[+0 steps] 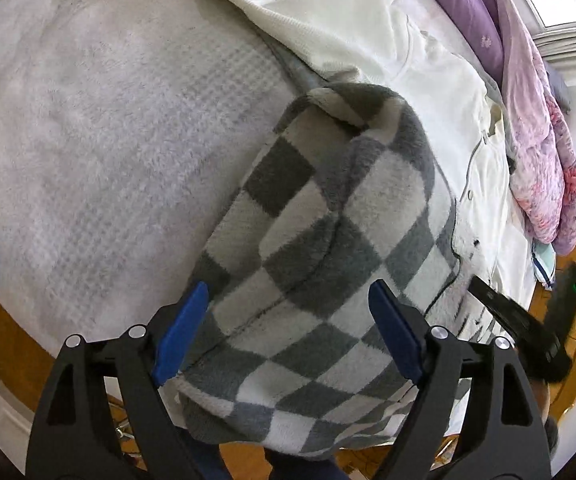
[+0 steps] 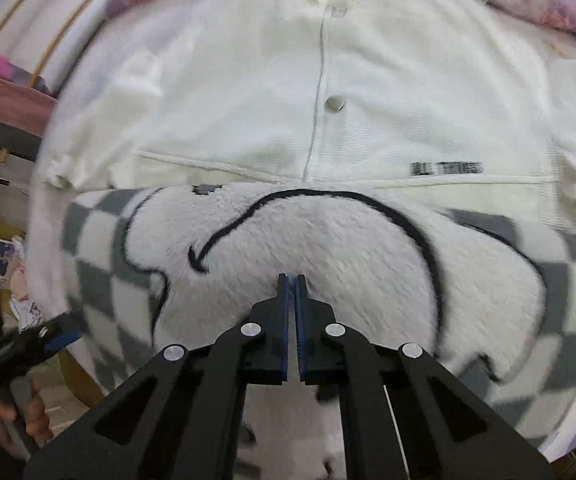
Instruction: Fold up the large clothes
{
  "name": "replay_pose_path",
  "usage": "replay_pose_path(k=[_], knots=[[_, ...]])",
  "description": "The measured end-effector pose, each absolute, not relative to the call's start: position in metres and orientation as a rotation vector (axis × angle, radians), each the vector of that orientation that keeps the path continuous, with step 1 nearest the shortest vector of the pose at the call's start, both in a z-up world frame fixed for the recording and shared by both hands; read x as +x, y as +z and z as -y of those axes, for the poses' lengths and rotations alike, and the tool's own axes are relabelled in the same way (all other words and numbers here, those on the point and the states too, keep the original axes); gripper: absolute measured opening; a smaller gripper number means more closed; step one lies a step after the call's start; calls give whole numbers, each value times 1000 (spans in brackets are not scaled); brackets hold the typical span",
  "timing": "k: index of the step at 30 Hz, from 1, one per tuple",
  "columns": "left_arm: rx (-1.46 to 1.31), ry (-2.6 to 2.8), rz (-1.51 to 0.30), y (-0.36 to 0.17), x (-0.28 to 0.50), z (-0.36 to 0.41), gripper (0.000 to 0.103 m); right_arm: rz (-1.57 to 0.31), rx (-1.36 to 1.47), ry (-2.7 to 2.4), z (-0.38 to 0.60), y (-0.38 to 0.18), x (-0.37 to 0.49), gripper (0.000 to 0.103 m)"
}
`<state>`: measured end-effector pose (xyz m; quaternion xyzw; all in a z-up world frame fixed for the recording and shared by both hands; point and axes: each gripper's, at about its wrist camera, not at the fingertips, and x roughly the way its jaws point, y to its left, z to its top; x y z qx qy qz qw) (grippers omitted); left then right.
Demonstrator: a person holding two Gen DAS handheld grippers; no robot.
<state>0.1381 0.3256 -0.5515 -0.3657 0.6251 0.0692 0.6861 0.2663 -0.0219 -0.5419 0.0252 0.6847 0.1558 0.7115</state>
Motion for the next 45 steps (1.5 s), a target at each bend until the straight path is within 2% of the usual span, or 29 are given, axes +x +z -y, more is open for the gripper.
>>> replay_pose_path(k=[4, 8, 14, 20, 24, 28, 32, 34, 36, 40, 44, 45], knots=[[-851, 149, -1425, -562, 131, -335, 85, -1542, 83, 328, 25, -565, 273, 0], [-930, 127, -1451, -573, 123, -347, 85, -1548, 128, 307, 40, -554, 265, 0], [-939, 20, -1505, -579, 109, -354, 86, -1633, 193, 234, 47, -535, 189, 0], [-915, -50, -1580, -594, 86, -356, 87, -1620, 257, 166, 51, -565, 180, 0], [-994, -58, -1608, -615, 65, -351, 87, -1593, 224, 157, 44, -555, 176, 0], [-1050, -18, -1581, -631, 53, -342, 87, -1614, 244, 171, 45, -535, 150, 0], [-1102, 27, -1536, -640, 40, -340, 86, -1714, 270, 206, 50, -564, 114, 0], [-1070, 40, -1525, -638, 40, -338, 82, -1719, 302, 224, 55, -586, 105, 0], [-1023, 43, -1511, -631, 45, -324, 66, -1692, 317, 246, 57, -597, 105, 0], [-948, 44, -1484, -617, 55, -309, 50, -1690, 338, 275, 78, -590, 105, 0], [-889, 66, -1466, -599, 58, -298, 28, -1683, 400, 321, 114, -576, 104, 3], [-901, 65, -1461, -595, 56, -299, 26, -1676, 394, 331, 118, -574, 105, 4]])
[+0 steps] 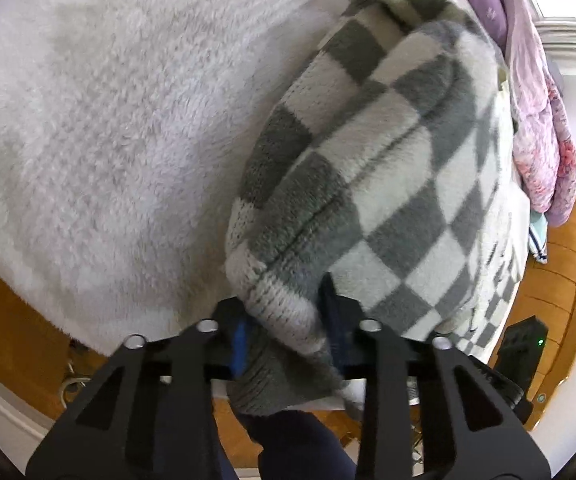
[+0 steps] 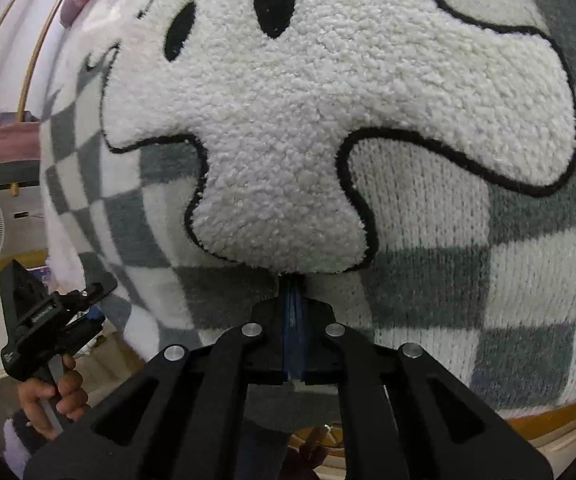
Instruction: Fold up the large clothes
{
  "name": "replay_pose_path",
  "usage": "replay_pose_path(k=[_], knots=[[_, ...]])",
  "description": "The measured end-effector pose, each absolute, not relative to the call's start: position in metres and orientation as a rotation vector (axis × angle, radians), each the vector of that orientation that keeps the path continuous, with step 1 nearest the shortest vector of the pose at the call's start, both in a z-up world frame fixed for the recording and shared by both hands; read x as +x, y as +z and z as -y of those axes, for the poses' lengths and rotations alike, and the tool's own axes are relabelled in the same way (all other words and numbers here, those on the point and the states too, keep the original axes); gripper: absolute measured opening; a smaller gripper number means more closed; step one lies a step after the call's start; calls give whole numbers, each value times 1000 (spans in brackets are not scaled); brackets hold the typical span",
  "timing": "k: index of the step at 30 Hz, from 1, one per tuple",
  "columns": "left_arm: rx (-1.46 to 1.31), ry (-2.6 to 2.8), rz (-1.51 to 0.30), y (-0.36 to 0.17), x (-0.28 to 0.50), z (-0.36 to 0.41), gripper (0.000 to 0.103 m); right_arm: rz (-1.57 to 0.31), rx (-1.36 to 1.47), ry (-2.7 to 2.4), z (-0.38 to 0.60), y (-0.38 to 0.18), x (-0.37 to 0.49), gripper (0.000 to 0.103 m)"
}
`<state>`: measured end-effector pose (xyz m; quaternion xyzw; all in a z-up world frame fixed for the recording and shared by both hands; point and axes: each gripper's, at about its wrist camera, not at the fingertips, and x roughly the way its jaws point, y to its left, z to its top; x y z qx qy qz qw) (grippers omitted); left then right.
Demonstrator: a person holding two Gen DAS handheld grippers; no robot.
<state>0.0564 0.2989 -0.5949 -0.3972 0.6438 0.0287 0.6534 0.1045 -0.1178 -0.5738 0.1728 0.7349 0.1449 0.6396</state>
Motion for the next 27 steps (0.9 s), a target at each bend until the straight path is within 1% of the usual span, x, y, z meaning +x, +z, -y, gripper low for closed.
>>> replay_pose_path(k=[1, 3, 5, 8, 9, 10, 11, 13, 16, 22, 26, 27], knots=[[-933, 56, -1449, -587, 55, -299, 24, -1667, 377, 343, 122, -568, 105, 7], [-960, 35, -1421, -571, 55, -298, 21, -1629, 352, 382, 128, -553, 103, 15], [-949, 12, -1408, -557, 57, -298, 20, -1578, 344, 449, 127, -539, 100, 20], [-940, -37, -1387, -534, 62, -286, 19, -1467, 356, 594, 119, -506, 93, 37], [-935, -54, -1377, -526, 65, -281, 19, -1441, 361, 631, 116, -498, 91, 46], [-927, -76, -1372, -519, 69, -273, 19, -1409, 364, 677, 113, -487, 88, 53], [-921, -85, -1373, -515, 74, -265, 19, -1367, 366, 737, 108, -473, 84, 54], [-917, -111, -1376, -507, 80, -251, 19, -1330, 358, 812, 96, -460, 80, 65], [-883, -150, -1392, -503, 92, -238, 19, -1314, 295, 875, 77, -457, 70, 65], [-875, -149, -1419, -505, 98, -244, 19, -1328, 196, 870, 18, -484, 56, 65], [-861, -146, -1434, -508, 97, -247, 19, -1343, 248, 819, -7, -508, 66, 65], [-851, -146, -1440, -507, 97, -247, 19, -1351, 238, 777, -5, -513, 68, 54]])
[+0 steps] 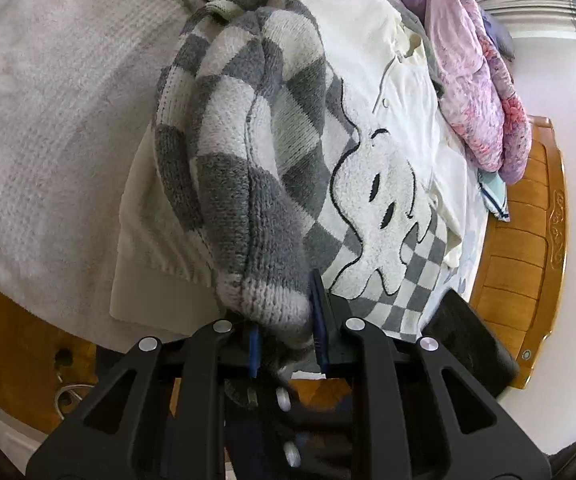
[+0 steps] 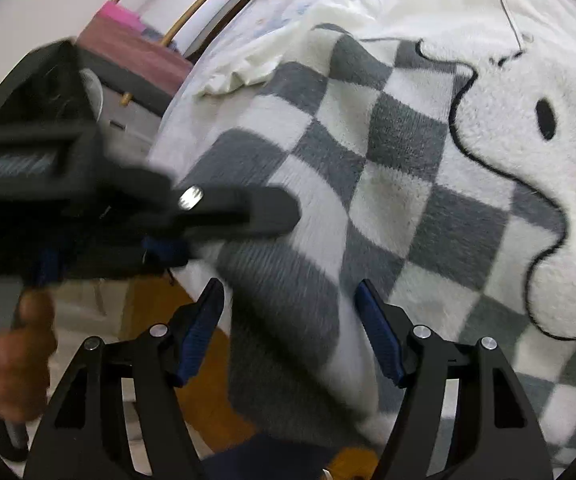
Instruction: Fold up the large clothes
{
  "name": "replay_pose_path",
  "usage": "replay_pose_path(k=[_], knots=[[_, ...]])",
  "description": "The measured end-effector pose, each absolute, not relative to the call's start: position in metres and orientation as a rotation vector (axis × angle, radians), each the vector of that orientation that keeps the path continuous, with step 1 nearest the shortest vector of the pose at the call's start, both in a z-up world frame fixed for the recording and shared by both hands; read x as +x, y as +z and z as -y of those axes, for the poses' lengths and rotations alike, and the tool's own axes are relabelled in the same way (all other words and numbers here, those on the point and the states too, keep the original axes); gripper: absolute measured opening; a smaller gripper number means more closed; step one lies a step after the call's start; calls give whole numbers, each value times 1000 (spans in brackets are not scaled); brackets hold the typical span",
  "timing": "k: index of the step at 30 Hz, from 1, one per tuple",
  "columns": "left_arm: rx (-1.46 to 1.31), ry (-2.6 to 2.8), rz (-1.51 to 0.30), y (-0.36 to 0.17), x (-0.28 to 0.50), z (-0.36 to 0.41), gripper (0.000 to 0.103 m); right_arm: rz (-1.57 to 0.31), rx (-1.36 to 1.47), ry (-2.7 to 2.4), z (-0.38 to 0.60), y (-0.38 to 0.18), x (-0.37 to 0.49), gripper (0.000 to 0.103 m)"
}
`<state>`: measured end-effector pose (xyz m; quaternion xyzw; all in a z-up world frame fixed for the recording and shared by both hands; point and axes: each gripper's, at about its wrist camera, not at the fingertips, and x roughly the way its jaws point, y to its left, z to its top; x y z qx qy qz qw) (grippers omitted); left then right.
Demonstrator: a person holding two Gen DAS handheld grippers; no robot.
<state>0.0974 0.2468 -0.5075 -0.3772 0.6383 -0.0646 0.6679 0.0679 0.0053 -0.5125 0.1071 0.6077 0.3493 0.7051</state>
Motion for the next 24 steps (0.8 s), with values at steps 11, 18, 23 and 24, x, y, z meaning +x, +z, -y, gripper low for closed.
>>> replay_pose_path(k=[11, 18, 23, 24], knots=[[-855, -586, -1236, -435, 110, -225, 49, -1327, 736, 651, 109, -482, 82, 22], [-630, -298, -1165, -416, 144, -220, 73, -1225, 983, 486, 213, -467, 79, 21], [-486, -222, -1229, -446, 159, -166, 73, -1149, 1060, 360, 283, -456, 61, 21], [-484, -220, -1244, -453, 162, -153, 73, -1134, 1067, 329, 298, -454, 54, 21]])
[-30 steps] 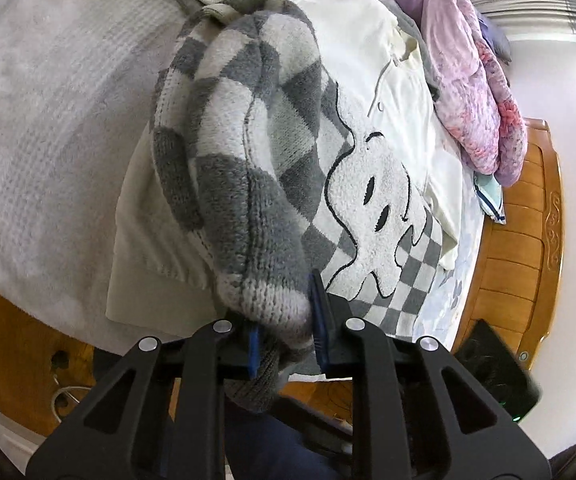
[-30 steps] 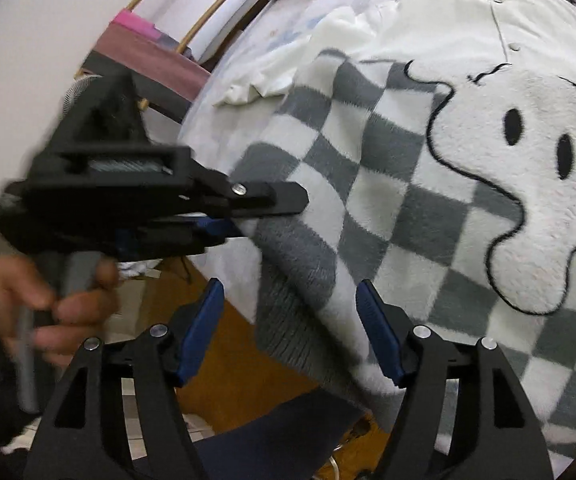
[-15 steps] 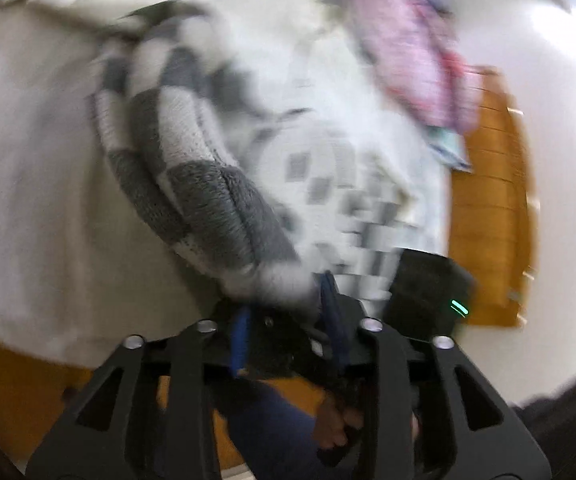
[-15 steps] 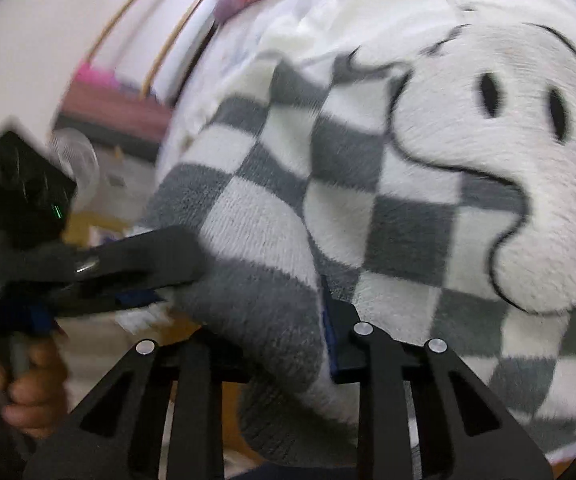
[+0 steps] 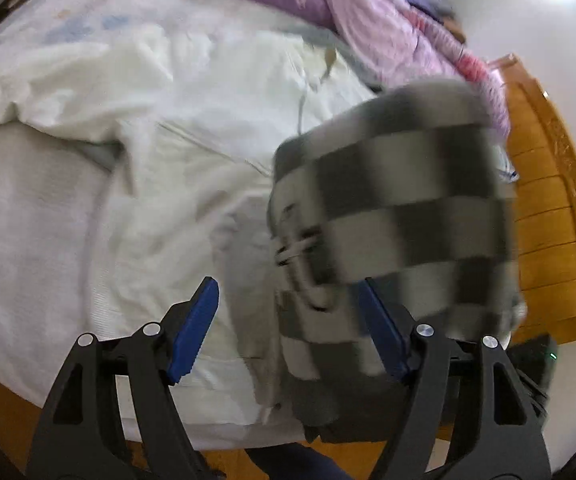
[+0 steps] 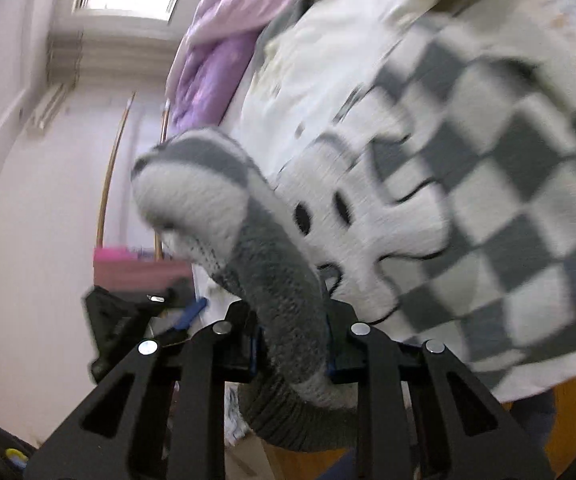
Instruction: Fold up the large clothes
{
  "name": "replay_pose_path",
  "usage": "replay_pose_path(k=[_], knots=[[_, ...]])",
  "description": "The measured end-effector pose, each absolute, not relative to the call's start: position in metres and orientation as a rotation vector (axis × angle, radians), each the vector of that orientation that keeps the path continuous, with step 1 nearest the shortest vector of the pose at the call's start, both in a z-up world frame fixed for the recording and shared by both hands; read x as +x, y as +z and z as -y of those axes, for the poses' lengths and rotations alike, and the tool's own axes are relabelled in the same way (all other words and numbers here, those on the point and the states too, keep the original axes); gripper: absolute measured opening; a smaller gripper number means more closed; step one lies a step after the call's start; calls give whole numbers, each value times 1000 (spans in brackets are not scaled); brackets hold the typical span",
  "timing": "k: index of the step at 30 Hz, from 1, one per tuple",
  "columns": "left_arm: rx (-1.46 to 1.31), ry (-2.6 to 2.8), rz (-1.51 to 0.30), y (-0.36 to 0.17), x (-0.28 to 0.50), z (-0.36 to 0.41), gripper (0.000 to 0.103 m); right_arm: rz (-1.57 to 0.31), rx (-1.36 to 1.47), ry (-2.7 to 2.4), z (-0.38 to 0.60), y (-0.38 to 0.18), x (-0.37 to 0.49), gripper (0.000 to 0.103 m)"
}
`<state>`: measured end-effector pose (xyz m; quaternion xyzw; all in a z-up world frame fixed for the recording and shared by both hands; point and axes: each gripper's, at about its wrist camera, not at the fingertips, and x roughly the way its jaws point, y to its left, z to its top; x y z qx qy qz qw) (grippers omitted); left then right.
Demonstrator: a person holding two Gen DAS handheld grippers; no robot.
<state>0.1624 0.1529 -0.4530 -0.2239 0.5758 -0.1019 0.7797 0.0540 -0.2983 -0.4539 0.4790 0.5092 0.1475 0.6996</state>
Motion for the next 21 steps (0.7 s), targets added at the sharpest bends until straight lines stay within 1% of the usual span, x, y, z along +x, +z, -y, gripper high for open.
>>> replay_pose_path(k=[4, 6, 7, 8, 10, 13, 15, 16, 17, 18, 19, 21], knots=[[-391, -243, -1290, -477, 172, -91, 75, -1098, 1095, 225, 331, -459, 34, 21], [-336, -263, -1303, -486, 172, -68, 80, -1101, 1112, 160, 348, -468, 21, 21], [-320, -285, -1309, -491, 171, -53, 81, -1101, 1125, 127, 360, -475, 16, 21], [-311, -295, -1317, -495, 171, -44, 83, -1104, 1135, 80, 370, -486, 9, 21], [-273, -307, -1365, -506, 172, -19, 84, -1124, 1164, 8, 378, -506, 0, 21], [-178, -346, -1421, -522, 174, 10, 85, -1213, 1268, -113, 399, -548, -13, 24], [-148, -334, -1463, -538, 177, 25, 88, -1227, 1312, -130, 407, -557, -16, 25], [-151, -314, -1468, -541, 179, 26, 88, -1232, 1292, -124, 409, -553, -14, 29], [-173, -286, -1480, -545, 182, 24, 89, -1258, 1236, -111, 408, -546, -10, 31], [-202, -272, -1492, -548, 184, 21, 89, -1278, 1191, -118, 408, -538, -10, 35], [-226, -268, -1501, -551, 184, 17, 90, -1292, 1138, -145, 413, -527, -11, 43], [-265, -265, -1512, -554, 182, 11, 90, -1294, 1048, -179, 425, -507, -14, 46]])
